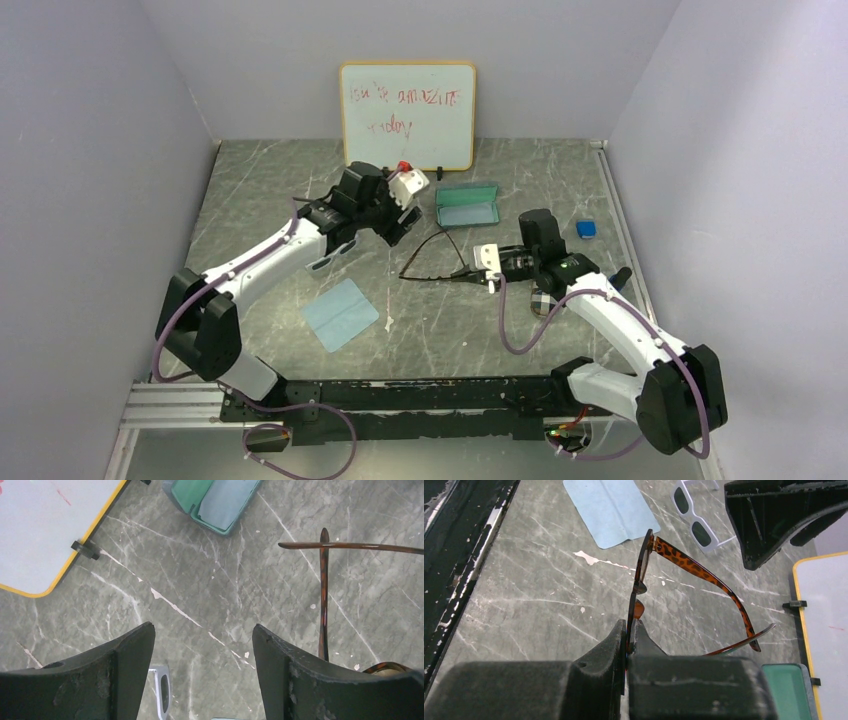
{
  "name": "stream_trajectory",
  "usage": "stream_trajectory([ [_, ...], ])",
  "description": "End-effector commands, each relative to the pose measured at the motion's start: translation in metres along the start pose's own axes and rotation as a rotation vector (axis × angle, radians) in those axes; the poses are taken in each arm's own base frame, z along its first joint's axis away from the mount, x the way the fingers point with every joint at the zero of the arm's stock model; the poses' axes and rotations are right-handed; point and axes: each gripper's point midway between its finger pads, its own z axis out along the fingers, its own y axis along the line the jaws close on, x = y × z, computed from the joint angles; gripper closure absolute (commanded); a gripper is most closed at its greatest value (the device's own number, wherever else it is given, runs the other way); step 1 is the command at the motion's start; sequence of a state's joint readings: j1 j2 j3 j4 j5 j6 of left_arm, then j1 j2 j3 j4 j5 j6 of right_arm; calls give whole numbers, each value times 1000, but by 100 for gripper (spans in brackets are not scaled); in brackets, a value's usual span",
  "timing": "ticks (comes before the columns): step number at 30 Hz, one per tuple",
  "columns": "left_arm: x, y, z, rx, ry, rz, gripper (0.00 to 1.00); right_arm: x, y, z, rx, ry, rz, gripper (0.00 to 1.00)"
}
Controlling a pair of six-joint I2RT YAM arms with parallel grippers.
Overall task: Organize the sunglasses
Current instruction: Fold the sunglasses.
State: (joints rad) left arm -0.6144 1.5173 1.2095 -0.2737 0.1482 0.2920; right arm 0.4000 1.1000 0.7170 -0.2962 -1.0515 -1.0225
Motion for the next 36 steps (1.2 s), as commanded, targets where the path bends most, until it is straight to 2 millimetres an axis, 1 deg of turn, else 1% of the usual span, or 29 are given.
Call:
stream_trajectory([
  [1, -25, -12, 2, 47, -69, -18, 24, -20, -2, -1, -21, -63, -85, 100],
  [5, -26, -43, 2, 164, -73, 6, 24, -23, -4, -1, -13, -67, -79, 100],
  [8, -23, -59, 3, 208, -59, 27, 24, -26, -6, -2, -10, -72, -75, 100],
  [13, -18, -72, 4, 259, -50, 44, 24, -28, -8, -2, -8, -75, -73, 100],
  [17, -27, -85, -7, 333, -88, 56, 24, -30, -9, -2, -7, -81, -72, 100],
  [19, -30, -95, -13, 392, -104, 66, 25, -31, -10, -2, -2, -80, -67, 100],
  [21, -30, -107, -18, 453, -107, 80, 25, -32, -13, -2, 7, -81, -62, 100],
  [24, -25, -117, -19, 480, -94, 108, 25, -34, -14, -2, 6, -87, -52, 100],
  [26, -20, -119, -18, 488, -85, 117, 25, -35, -14, -2, 3, -93, -49, 100],
  [30, -20, -125, -21, 516, -84, 123, 25, -37, -15, -3, 6, -94, -48, 100],
  [32, -29, -122, -25, 502, -106, 120, 25, -37, -15, -3, 4, -92, -48, 100],
  [34, -44, -113, -30, 459, -135, 111, 25, -34, -12, -3, -3, -86, -54, 100],
  [36, -63, -93, -35, 365, -170, 88, 25, -32, -9, -3, -14, -78, -60, 100],
])
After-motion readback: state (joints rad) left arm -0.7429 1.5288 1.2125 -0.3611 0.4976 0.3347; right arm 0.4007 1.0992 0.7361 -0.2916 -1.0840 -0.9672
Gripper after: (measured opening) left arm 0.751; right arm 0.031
